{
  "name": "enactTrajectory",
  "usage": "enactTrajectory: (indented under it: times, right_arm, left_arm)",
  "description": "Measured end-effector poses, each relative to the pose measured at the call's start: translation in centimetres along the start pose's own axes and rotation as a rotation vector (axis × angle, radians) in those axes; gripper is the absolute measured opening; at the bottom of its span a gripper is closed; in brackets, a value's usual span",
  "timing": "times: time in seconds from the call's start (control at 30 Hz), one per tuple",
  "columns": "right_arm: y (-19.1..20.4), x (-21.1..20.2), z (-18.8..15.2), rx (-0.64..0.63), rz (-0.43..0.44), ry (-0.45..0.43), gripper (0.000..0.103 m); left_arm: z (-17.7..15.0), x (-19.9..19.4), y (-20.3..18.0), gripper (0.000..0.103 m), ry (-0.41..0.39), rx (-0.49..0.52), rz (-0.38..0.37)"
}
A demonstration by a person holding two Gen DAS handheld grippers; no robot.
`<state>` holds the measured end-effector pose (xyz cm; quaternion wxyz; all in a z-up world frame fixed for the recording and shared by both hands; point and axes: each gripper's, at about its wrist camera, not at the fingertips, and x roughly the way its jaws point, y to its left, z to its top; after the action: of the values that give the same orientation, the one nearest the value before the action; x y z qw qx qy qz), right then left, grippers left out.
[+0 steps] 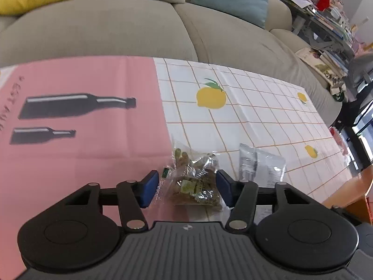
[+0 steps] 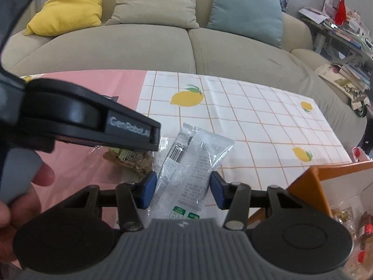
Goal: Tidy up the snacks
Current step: 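Grasp the clear nut bag with the left gripper while the right grasps the white snack bar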
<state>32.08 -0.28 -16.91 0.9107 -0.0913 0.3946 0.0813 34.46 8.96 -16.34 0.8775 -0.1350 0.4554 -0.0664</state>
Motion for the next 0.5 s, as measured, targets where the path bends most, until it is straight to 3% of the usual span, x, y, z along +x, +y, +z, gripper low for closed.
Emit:
enactTrajectory:
  times: [0.1,0.3,0.5]
  right_arm:
    - [-0.1,0.3,0.0,0.006,0.009,0.012,0.049]
    - [0.1,0.5,-0.3,0.008,0.013,0.033,0.049]
    - [0.1,-0.2,-0.7,-0.001,0.024,0.041,0.049]
  left_arm:
    - [-0.2,0.1,-0.2,0.048,-0.004,0.011,-0.002]
    - [-0.9,-0.7,0.1,0.032,-0.008,-0.028,-0.013]
    - [-2.4,-3.7,-0.1,0.027,-0.041,-0.013,0.035]
